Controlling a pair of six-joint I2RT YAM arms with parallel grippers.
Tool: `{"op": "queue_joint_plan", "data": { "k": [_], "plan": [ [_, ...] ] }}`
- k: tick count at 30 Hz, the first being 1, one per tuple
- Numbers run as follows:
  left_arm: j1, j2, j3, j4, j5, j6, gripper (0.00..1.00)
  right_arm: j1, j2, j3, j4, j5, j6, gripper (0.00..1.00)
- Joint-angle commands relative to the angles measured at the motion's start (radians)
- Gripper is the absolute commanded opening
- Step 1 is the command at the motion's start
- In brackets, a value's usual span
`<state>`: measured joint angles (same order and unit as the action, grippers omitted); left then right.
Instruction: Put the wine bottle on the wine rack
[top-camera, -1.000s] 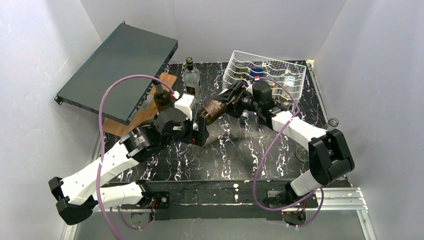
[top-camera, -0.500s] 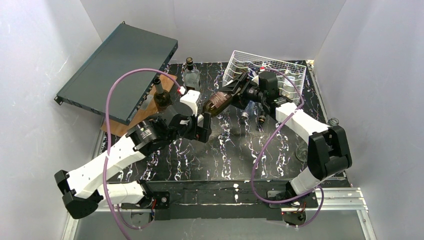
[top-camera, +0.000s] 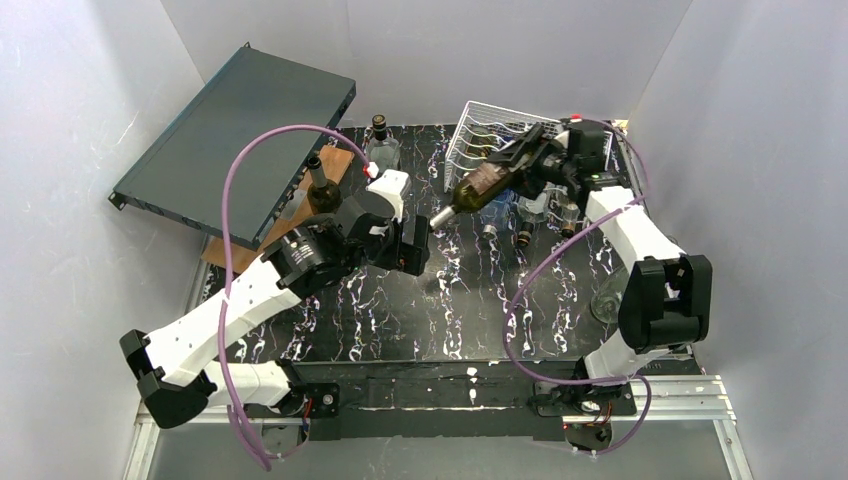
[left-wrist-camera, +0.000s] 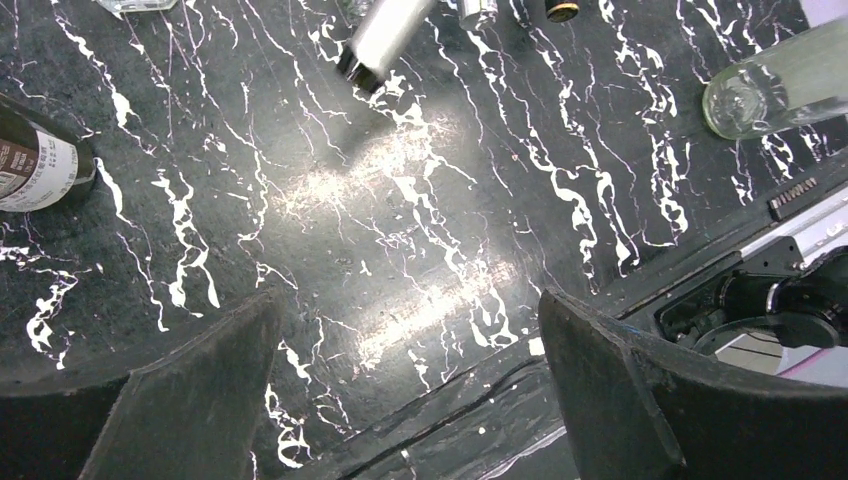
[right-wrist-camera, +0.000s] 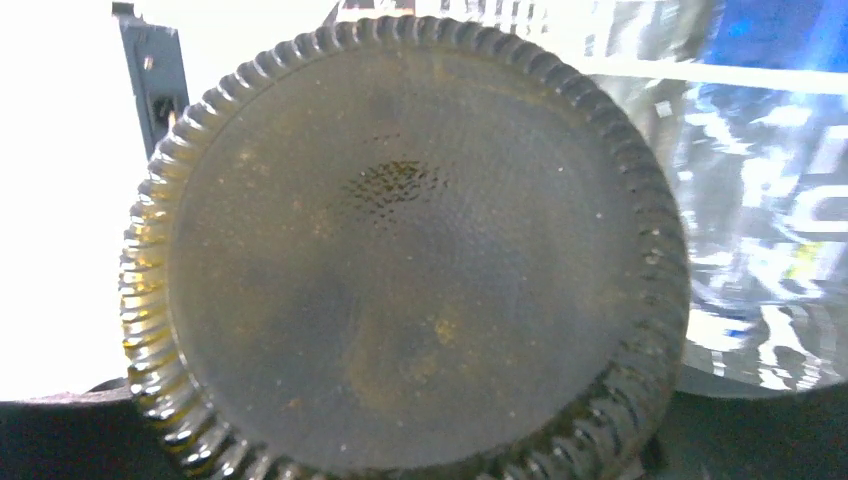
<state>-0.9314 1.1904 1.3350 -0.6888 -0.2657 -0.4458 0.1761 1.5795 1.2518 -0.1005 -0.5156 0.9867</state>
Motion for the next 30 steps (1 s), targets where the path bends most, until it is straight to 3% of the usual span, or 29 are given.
{"op": "queue_joint_plan", "data": {
  "k": [1,8,18,30],
  "plan": [
    [0.006,-0.055,-0.001,0.012,0.019,0.022,0.98,-0.109,-0.003,0.118,-0.063,-0.104,-0.077,0.01],
    [0.010,-0.057,0.083,0.016,0.008,0.148,1.00,-0.245,0.069,0.305,-0.339,-0.117,-0.282,0.01],
    [0.011,0.029,0.285,0.066,-0.053,0.364,1.00,-0.322,0.140,0.466,-0.555,-0.084,-0.395,0.01],
    [0.011,-0.012,0.066,0.249,-0.113,0.406,0.99,-0.386,0.216,0.609,-0.704,0.044,-0.488,0.01]
  ]
}}
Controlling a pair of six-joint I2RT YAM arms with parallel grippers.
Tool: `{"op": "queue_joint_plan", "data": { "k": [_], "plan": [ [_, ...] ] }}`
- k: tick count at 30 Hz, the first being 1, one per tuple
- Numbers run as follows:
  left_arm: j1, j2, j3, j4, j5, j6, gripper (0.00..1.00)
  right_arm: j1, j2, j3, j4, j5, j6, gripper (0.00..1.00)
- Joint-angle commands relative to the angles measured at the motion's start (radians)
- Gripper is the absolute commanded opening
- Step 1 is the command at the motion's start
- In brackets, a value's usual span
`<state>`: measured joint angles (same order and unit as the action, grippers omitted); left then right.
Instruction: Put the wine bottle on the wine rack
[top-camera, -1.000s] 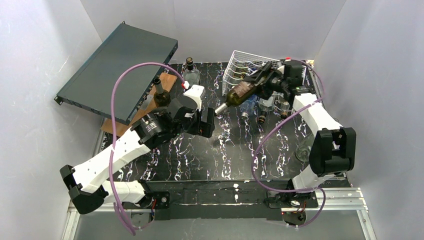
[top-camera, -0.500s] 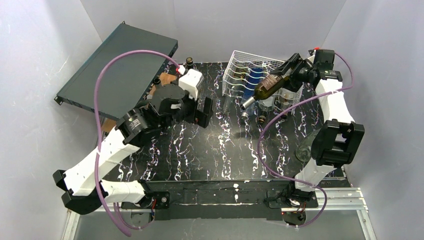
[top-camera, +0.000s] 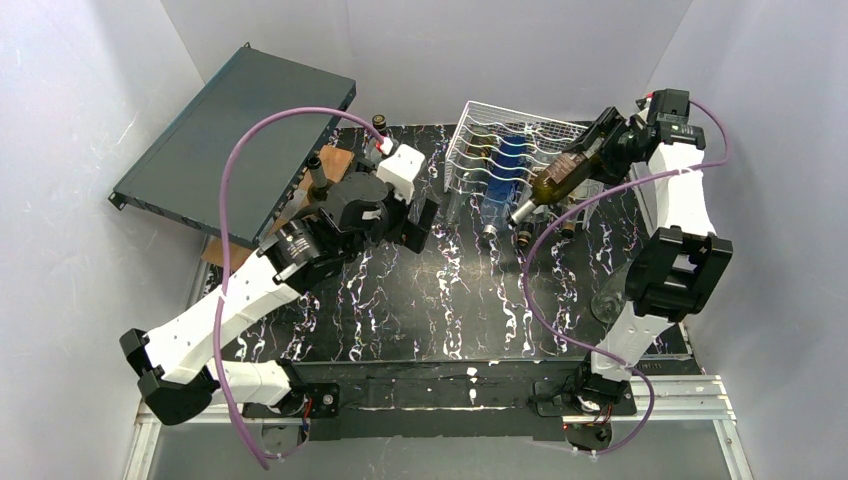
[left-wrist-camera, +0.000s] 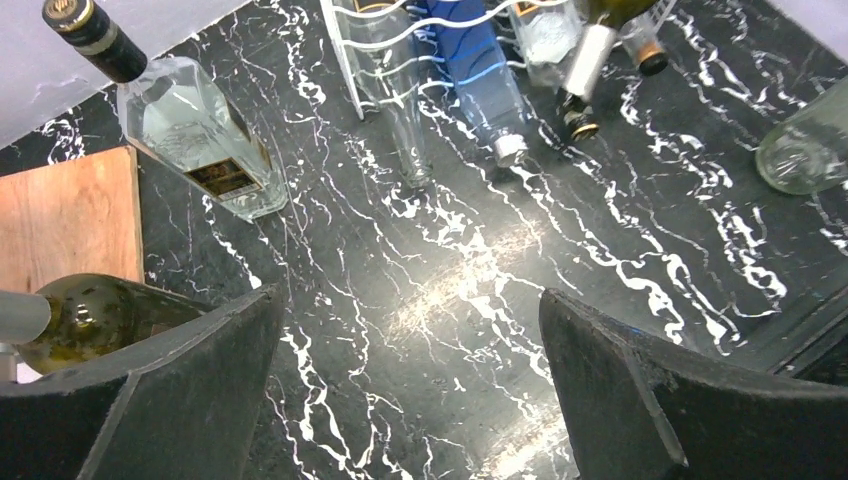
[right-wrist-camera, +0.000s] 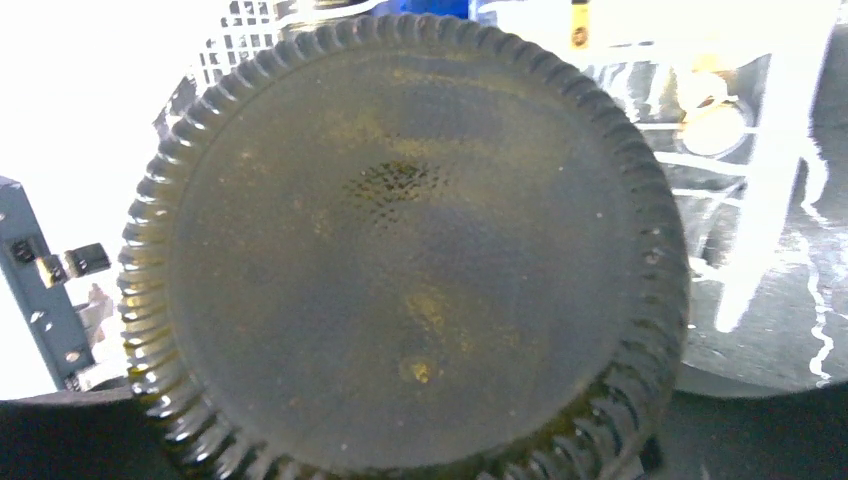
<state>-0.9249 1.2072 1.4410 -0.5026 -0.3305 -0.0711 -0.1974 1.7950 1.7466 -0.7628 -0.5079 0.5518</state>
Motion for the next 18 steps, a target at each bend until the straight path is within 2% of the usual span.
{"op": "queue_joint_plan", "data": {
  "k": [1,7,18],
  "plan": [
    [0.004,-0.036,-0.053,0.071,-0.048,0.032,0.99,-0.013,0.004,0.130,-0.071,0.074,-0.069,0.01],
    [0.004,-0.088,-0.148,0.141,-0.050,0.040,0.99,-0.013,0.013,0.191,-0.126,0.246,-0.118,0.01],
    [0.004,-0.145,-0.228,0.196,-0.074,0.022,0.99,0.000,0.020,0.198,-0.051,0.423,-0.085,0.01]
  ]
}}
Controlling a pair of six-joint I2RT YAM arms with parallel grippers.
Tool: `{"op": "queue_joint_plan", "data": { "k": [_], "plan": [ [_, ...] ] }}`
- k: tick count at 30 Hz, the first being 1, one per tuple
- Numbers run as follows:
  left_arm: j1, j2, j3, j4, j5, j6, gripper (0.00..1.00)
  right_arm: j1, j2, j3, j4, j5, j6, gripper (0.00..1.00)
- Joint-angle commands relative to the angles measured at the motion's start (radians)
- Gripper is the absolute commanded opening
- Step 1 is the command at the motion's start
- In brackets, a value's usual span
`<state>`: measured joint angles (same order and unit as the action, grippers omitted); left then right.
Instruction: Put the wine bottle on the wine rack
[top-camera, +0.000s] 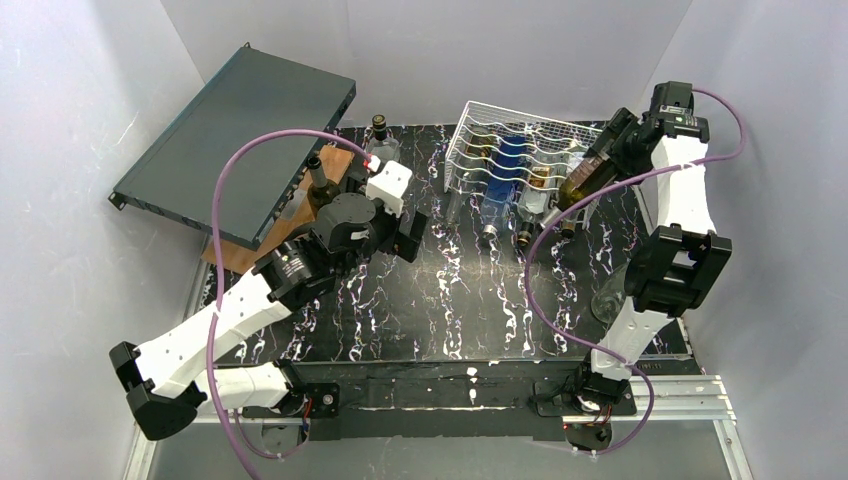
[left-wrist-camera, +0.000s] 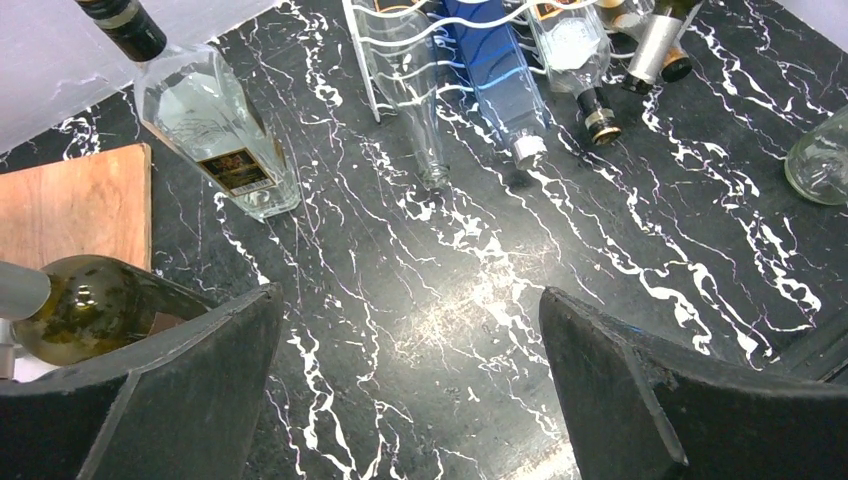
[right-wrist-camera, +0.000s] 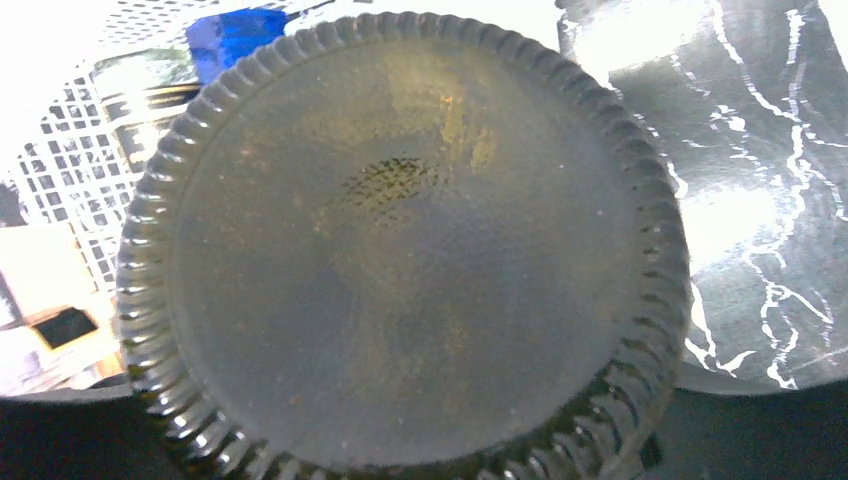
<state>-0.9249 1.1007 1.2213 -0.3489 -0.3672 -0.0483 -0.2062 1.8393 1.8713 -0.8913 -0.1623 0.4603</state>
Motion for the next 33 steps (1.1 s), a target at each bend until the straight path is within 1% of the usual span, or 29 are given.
{"op": "queue_joint_plan", "data": {
  "k": [1,11,22,26,33],
  "plan": [
    [0.004,-0.037,-0.008,0.043,-0.040,0.001,0.99,0.013,-0.022,0.076,0.081,0.096,0.004,0.01],
    [0.004,-0.019,-0.013,0.041,-0.035,-0.001,0.99,0.081,0.000,0.070,0.123,0.256,-0.027,0.01],
    [0.004,-0.004,-0.017,0.042,-0.026,-0.004,0.99,0.166,-0.026,0.026,0.218,0.464,-0.031,0.01],
    [0.004,-0.003,-0.016,0.042,-0.020,-0.005,0.99,0.203,-0.012,0.032,0.235,0.548,-0.041,0.01],
    [0.004,-0.010,-0.019,0.042,-0.022,-0.004,0.99,0.267,0.025,0.055,0.260,0.645,-0.072,0.01]
  ]
}}
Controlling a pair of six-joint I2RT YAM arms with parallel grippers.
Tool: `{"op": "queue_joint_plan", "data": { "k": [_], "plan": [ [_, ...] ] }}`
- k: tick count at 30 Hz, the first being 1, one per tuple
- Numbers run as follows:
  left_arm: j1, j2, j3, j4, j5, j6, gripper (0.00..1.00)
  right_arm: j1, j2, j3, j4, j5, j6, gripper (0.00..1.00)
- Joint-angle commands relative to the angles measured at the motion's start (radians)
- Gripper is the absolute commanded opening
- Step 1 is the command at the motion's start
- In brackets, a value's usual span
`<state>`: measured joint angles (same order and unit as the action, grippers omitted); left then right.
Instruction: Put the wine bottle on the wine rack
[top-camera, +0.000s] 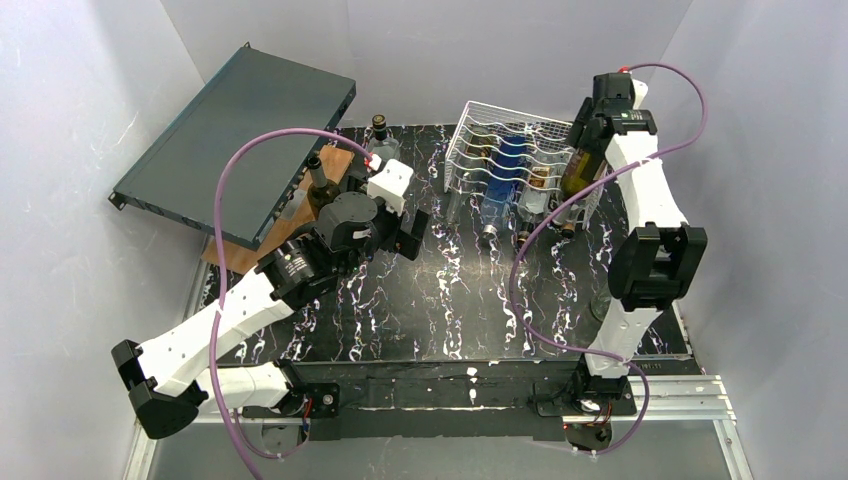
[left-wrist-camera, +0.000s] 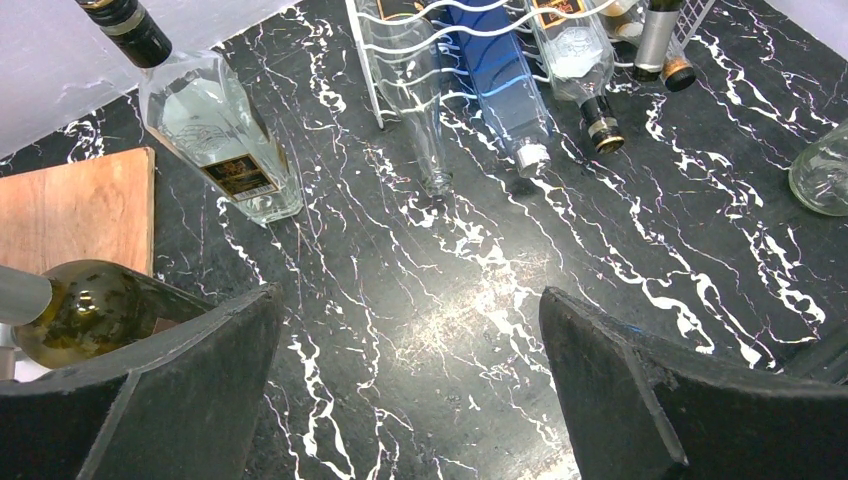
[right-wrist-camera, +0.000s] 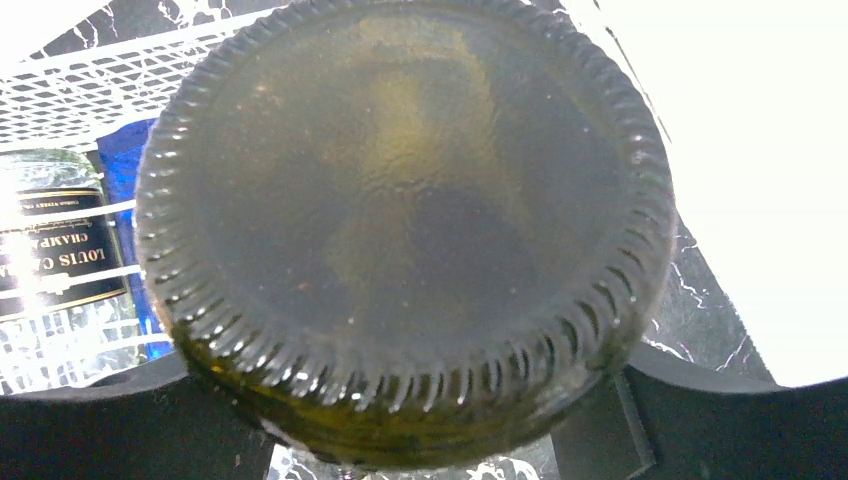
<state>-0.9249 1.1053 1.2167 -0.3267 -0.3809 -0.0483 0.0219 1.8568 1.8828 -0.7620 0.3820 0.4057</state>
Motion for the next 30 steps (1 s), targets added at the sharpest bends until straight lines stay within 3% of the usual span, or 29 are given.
{"op": "queue_joint_plan", "data": {
  "k": [1,17,30],
  "plan": [
    [0.004,-0.013,-0.014,0.020,-0.009,-0.004,0.99,0.046,0.013,0.052,0.127,0.113,-0.020,0.01],
    [0.004,-0.005,-0.015,0.018,0.000,-0.009,0.99,0.200,0.089,0.082,0.144,0.478,-0.061,0.01],
    [0.004,-0.001,-0.014,0.015,0.007,-0.010,0.99,0.207,0.153,0.071,0.181,0.554,-0.045,0.01]
  ]
}}
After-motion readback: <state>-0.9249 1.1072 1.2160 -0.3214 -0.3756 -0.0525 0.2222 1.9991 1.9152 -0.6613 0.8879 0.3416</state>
